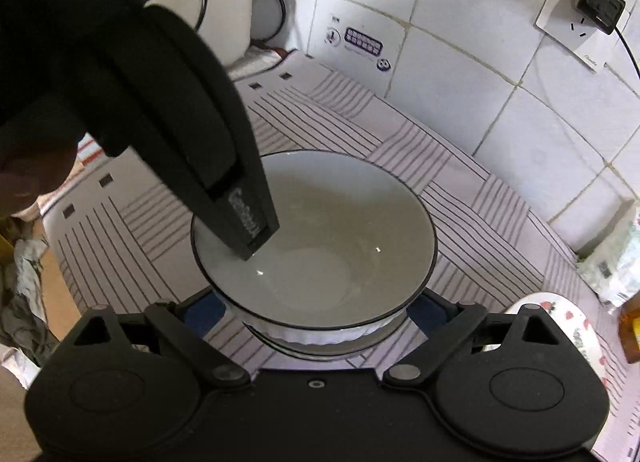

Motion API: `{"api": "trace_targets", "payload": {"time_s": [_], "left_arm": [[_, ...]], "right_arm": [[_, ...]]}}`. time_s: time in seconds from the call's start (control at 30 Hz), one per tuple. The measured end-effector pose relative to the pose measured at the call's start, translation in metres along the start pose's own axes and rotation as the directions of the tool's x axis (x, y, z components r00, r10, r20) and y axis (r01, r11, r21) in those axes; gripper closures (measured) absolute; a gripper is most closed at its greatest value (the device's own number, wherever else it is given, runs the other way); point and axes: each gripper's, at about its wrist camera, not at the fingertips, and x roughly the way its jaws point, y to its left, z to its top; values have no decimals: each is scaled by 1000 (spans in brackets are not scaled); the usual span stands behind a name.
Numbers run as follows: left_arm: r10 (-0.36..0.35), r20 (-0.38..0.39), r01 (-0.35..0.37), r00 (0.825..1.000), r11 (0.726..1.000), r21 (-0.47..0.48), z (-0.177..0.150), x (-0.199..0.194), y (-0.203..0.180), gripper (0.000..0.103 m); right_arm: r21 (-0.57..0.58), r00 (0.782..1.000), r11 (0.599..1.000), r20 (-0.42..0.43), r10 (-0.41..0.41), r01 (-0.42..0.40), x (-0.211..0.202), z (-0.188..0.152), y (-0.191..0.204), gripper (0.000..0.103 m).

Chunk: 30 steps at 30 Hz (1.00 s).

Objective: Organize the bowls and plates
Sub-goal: 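Carry the third bowl onto the two stacked bowls, release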

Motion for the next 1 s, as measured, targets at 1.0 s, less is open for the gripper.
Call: {"api": "trace_targets", "payload": {"time_s": [1.0], "left_arm": [[169,267,-200,949,975,93,-31,-8,-31,88]], "right_arm": [[-6,960,999,277,-46,49,-31,-57,10,9]]}}
